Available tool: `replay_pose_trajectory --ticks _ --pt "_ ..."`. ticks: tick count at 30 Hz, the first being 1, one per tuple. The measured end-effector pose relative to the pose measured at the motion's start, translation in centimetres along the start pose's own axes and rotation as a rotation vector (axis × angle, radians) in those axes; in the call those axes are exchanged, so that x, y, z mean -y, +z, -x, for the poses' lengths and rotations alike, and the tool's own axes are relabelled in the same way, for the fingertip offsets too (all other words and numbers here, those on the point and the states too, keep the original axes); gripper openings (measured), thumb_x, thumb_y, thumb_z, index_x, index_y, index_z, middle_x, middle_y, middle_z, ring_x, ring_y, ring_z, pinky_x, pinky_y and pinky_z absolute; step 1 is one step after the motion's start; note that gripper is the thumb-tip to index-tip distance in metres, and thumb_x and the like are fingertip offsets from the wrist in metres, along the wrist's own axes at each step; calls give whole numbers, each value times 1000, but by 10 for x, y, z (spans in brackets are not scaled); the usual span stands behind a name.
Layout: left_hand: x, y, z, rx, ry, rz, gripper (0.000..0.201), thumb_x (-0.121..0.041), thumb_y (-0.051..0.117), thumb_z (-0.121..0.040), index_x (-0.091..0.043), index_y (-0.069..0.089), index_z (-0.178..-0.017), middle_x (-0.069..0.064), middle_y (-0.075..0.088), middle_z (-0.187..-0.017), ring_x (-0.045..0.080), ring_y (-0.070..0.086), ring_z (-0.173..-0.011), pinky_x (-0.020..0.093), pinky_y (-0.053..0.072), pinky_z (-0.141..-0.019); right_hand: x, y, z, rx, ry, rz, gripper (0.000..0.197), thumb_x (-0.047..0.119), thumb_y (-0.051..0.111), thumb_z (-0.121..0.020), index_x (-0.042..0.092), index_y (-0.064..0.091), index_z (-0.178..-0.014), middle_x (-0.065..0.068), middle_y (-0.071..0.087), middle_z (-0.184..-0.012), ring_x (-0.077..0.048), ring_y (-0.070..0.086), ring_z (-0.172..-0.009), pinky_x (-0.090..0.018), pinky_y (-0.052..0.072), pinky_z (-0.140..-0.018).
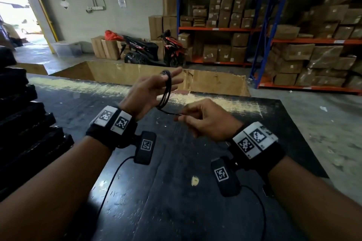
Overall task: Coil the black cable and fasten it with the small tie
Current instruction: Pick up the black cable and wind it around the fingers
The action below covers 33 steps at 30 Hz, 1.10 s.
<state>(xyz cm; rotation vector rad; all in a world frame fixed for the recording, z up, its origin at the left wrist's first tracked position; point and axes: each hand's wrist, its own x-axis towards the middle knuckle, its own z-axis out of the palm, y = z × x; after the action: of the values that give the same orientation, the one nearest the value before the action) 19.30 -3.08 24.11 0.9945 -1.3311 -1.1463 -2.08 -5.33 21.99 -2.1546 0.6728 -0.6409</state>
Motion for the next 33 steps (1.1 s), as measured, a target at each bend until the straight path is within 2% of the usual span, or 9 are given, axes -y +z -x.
replay_pose_trajectory --ticks 4,10,13,16,18,21,25,28,33 --pt "22 -1 9 9 -47 -144 28 -26 56 -93 -17 80 -103 7 71 -134 23 63 -129 57 40 -106 22 -26 -7 -32 -70 115 15 19 71 -93 6 76 -88 12 62 -48 -7 56 -45 -25 47 -49" --pt "26 0 26 347 -309 119 49 -30 49 -94 -18 60 -141 22 57 -148 35 52 -141 52 44 -102 28 -56 -21 -99 -198 126 13 18 76 -89 5 77 -87 3 65 -59 -12 53 -51 -26 45 -53" --pt "13 7 33 492 -249 371 55 -32 55 -93 -17 54 -146 30 44 -155 49 34 -148 72 25 -111 15 -53 -26 -162 -220 -66 17 12 70 -93 -4 75 -95 -5 63 -60 -11 51 -50 -18 42 -51" --pt "-2 13 33 554 -136 554 50 -33 39 -99 -19 54 -145 30 36 -159 54 23 -150 82 7 -111 3 -42 -27 -209 -185 -230 15 3 60 -98 -2 74 -95 8 66 -58 -1 52 -49 -15 40 -50" --pt "-11 15 29 551 -44 635 51 -34 30 -101 -21 54 -143 30 28 -162 54 19 -151 85 1 -108 -6 -25 -29 -206 -145 -272 22 1 54 -101 5 74 -92 9 66 -58 2 52 -47 -16 40 -50" --pt "-17 16 18 487 47 698 48 -34 33 -102 -22 52 -144 29 28 -163 55 22 -151 86 15 -107 -12 1 -32 -214 -61 -287 29 16 52 -105 8 73 -87 -9 62 -61 -9 47 -42 -19 37 -43" --pt "-23 10 10 400 86 655 47 -36 30 -105 -25 50 -145 27 27 -165 52 25 -151 87 8 -108 -19 7 -34 -185 26 -337 31 18 44 -108 10 72 -118 -15 65 -69 -12 47 -42 -19 38 -42" --pt "-31 2 8 349 140 694 49 -41 16 -109 -26 48 -144 23 25 -167 50 23 -152 87 4 -107 -27 13 -30 -40 75 -238 34 22 48 -107 5 71 -124 -13 65 -64 -8 47 -39 -22 37 -44" --pt "-28 -5 3 123 151 590 46 -36 25 -108 -29 49 -146 21 44 -159 46 42 -146 85 32 -100 -16 26 -25 -27 71 -176 34 24 51 -105 2 75 -115 -10 61 -57 -1 48 -36 -13 37 -43"
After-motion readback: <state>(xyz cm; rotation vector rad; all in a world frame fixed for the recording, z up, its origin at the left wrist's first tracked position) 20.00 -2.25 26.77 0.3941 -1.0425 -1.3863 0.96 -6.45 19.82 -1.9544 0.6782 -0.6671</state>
